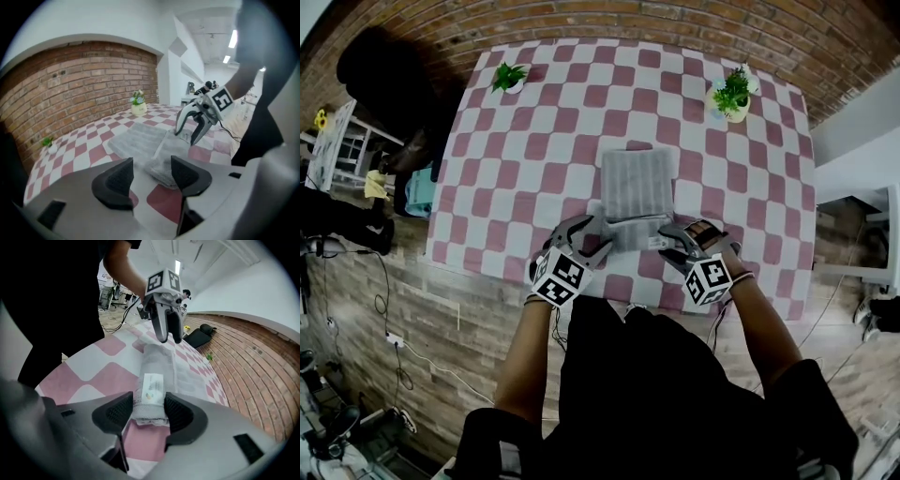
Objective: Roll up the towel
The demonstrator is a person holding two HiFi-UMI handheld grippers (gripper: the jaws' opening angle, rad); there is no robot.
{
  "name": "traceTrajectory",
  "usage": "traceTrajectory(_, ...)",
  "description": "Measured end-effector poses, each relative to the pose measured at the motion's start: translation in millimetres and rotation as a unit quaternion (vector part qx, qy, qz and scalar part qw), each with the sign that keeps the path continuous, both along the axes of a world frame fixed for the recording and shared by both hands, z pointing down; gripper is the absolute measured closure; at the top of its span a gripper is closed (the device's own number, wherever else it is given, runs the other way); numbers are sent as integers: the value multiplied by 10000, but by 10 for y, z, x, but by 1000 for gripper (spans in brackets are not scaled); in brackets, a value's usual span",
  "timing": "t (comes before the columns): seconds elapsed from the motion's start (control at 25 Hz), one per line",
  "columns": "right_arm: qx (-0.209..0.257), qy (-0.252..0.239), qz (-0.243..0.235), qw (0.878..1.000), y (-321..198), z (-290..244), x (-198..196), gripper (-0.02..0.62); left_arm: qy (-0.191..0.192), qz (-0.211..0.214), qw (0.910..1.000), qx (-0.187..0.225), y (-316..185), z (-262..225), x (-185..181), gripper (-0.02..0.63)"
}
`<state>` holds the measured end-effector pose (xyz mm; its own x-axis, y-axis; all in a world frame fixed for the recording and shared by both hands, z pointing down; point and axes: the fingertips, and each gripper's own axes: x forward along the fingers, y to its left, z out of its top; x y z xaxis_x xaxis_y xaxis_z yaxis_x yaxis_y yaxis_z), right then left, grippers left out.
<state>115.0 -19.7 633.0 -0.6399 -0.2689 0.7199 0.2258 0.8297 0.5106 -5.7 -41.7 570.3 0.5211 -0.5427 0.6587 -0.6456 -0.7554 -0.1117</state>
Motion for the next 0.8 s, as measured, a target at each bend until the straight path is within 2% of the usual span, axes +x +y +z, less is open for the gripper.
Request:
traceTrajectory(0.08,-41,15,-9,10000,-11,3,-10,377,-466,666,9957,440,166,-49,105,341)
traceTrajectory(0.2,-65,-5,-29,10000,-19,4,-9,377,-1528,1669,9718,663,336,192,257,314)
traceTrajectory(0.28,-66,-21,-22,10000,-27,-2,-1,376,-2088,2030,9545,643,335,391,276,308)
traceTrajectory(0.36,-67,-38,-3,10000,-37,-12,3,374,-2379,2210,9443,538,310,518,255,308)
traceTrajectory(0.52,-128,-53,38,9999,-83,-21,22,365,-2555,2503,9333,322,302,619,235,330)
traceTrajectory(0.64,-326,-21,104,9994,-80,7,38,367,-2413,2539,9366,99,319,634,238,361)
traceTrajectory(0.72,-571,-21,230,9981,-59,17,47,383,-2348,2471,9401,0,323,632,232,437)
traceTrajectory(0.8,-866,-33,407,9954,-35,-2,50,417,-2254,2426,9435,-124,344,619,238,459)
